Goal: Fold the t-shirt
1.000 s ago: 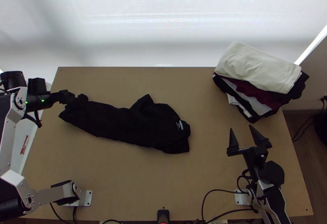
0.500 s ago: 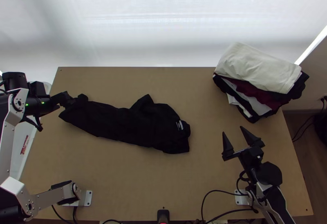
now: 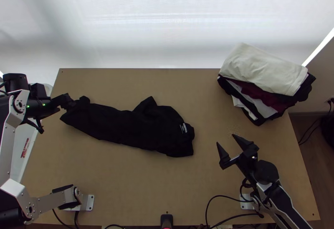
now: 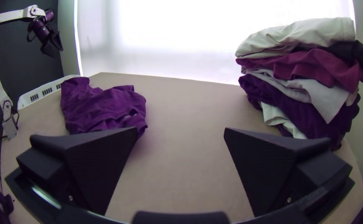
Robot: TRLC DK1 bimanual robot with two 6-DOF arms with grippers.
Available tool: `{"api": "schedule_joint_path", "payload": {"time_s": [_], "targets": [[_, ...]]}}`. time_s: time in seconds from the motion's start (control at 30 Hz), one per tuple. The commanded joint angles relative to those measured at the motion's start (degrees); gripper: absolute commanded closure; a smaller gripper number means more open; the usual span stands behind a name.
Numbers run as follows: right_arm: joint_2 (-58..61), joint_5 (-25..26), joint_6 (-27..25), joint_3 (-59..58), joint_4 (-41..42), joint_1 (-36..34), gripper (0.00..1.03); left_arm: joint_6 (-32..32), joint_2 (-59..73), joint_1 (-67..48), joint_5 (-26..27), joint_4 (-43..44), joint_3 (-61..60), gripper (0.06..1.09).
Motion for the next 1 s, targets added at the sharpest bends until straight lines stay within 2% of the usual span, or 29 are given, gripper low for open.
{"api": "schedule_joint_path", "payload": {"time_s": [0.0,0.23,0.43,0.7,0.97], "targets": [[4.20,0.04,0.50,4.55,0.01,1.65,0.05,-0.55,0.78,0.46,-0.23,0.69,0.36,0.11],[22.84,-1.81,-3.28,18.44,-1.14,4.73,0.05,-0.99,0.69,-0.60,-0.14,1.48,0.97,0.11],[39.89,-7.79,-6.18,32.59,-3.86,5.70,0.05,-2.84,0.34,-1.21,-0.14,3.15,0.09,0.11],[62.83,-10.25,-4.51,50.52,-5.44,8.42,0.05,-3.98,-1.50,-1.12,-0.14,5.17,-2.37,0.11],[83.31,-15.35,1.73,70.12,-13.18,8.95,0.05,-3.71,-4.93,-0.77,-0.14,6.31,-4.48,0.11]]}}
